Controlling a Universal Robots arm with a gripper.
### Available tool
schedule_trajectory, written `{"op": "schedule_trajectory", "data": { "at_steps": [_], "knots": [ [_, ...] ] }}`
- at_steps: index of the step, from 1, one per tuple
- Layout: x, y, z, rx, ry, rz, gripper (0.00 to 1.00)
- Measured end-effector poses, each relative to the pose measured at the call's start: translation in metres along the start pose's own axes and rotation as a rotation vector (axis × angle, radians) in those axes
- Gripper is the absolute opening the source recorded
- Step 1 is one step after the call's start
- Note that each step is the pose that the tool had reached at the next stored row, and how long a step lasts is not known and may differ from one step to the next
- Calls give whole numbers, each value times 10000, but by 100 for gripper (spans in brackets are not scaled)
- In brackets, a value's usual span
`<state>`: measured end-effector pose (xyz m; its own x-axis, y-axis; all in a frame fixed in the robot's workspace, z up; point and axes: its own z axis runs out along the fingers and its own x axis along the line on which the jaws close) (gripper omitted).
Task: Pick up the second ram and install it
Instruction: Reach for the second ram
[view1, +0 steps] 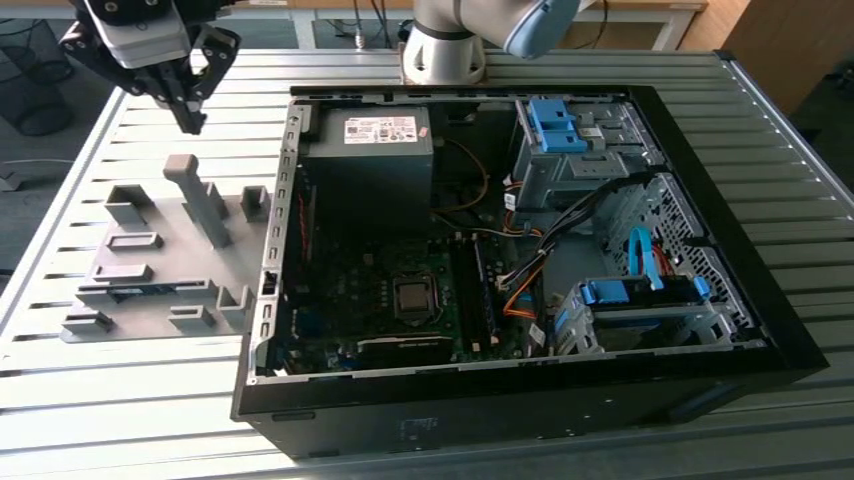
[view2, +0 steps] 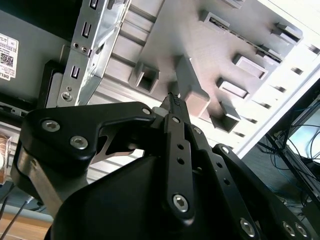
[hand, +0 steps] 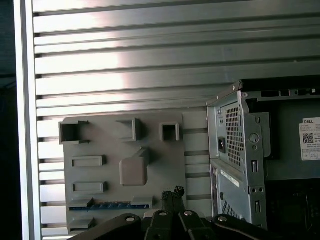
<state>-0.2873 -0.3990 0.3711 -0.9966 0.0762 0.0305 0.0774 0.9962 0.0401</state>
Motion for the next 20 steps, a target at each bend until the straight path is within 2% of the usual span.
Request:
{"op": "schedule_trajectory", "data": {
  "at_steps": [20],
  "knots": [
    [136,-11,25,5,66,3,11]
  ]
}}
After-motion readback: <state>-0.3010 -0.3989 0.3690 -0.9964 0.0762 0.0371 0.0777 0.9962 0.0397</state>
